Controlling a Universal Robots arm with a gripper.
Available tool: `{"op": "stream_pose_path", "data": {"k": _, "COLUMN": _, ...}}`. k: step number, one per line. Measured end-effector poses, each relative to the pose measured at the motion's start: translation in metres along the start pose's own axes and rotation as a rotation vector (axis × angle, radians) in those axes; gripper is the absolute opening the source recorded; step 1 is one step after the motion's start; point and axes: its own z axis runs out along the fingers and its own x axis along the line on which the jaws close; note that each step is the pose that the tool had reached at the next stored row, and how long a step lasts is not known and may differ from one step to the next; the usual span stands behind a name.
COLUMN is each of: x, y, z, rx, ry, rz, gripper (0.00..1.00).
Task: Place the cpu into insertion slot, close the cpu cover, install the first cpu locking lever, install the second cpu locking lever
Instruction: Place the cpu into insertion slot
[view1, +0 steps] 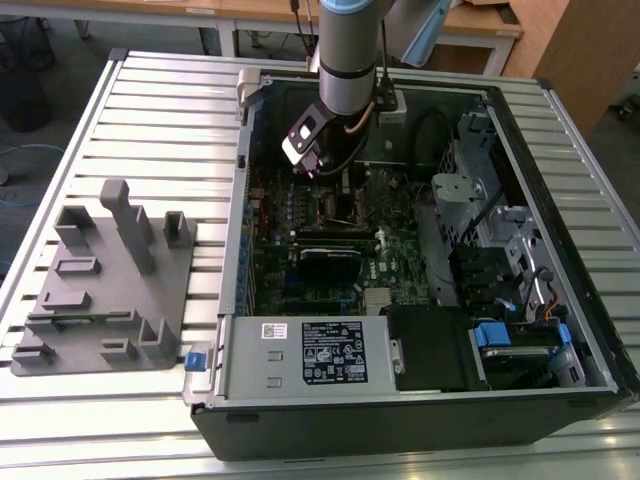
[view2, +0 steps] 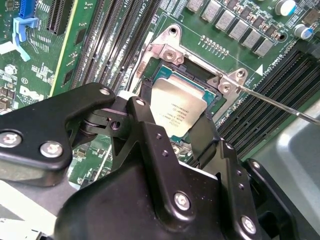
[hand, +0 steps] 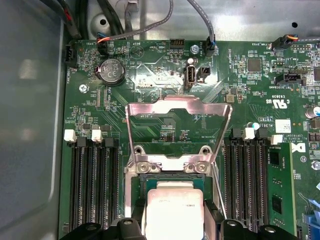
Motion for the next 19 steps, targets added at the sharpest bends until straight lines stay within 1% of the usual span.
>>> {"op": "stream_pose_path", "data": {"k": 19, "x": 0.0001, "y": 0.0, "z": 0.0008, "rx": -0.0005, "ry": 0.0007, "rz": 0.0, "gripper": 0.54}}
